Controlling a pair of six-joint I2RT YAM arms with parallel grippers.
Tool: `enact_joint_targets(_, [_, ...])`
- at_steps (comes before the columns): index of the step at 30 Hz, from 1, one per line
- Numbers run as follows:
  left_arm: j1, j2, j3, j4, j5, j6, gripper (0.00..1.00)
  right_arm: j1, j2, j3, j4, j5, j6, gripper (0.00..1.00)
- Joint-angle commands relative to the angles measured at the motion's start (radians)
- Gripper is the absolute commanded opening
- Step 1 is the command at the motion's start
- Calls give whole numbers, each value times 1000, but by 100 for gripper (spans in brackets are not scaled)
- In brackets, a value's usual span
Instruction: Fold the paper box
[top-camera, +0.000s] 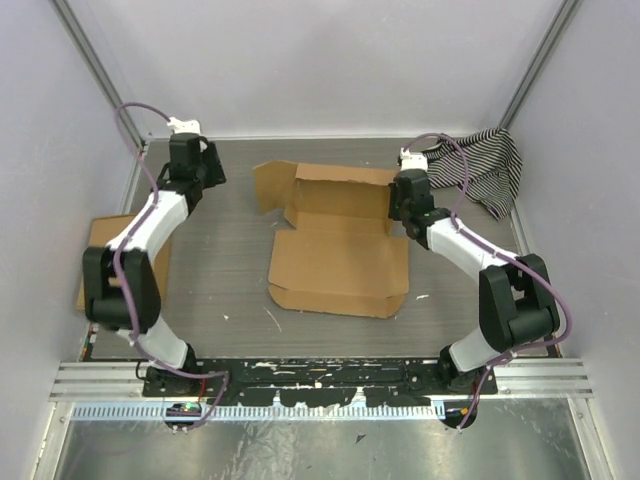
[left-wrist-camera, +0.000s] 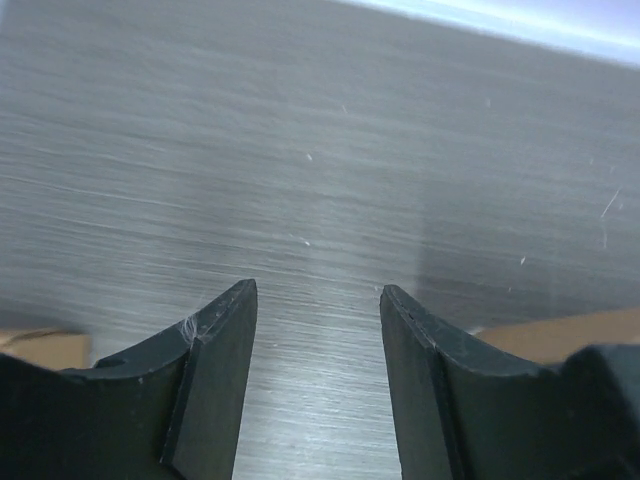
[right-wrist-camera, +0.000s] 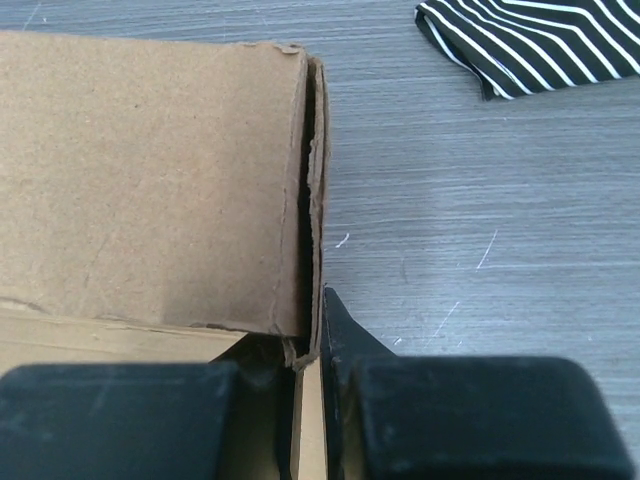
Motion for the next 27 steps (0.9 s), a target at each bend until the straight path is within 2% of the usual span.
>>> enact_joint_targets(1, [39,166,110,-96,261,-18,59,-42,-1,61,-3,-206,-42,3])
enact_joint_targets(4, [41,190,67,-13,396,-32,57,-44,23,88,-20,-240,-38,2])
enact_joint_targets(12, [18,145,-93,208,551,-130,54,-44,57,121,-42,-272,-23,3])
enact_joint_targets(20, [-43,52,-210,257,604,-93,52,-43,97,165,-62,-284,-7,3])
enact_joint_targets(27, [-70,-70,-261,218,622,-79,50,-44,110,179,-64,-287,3,3])
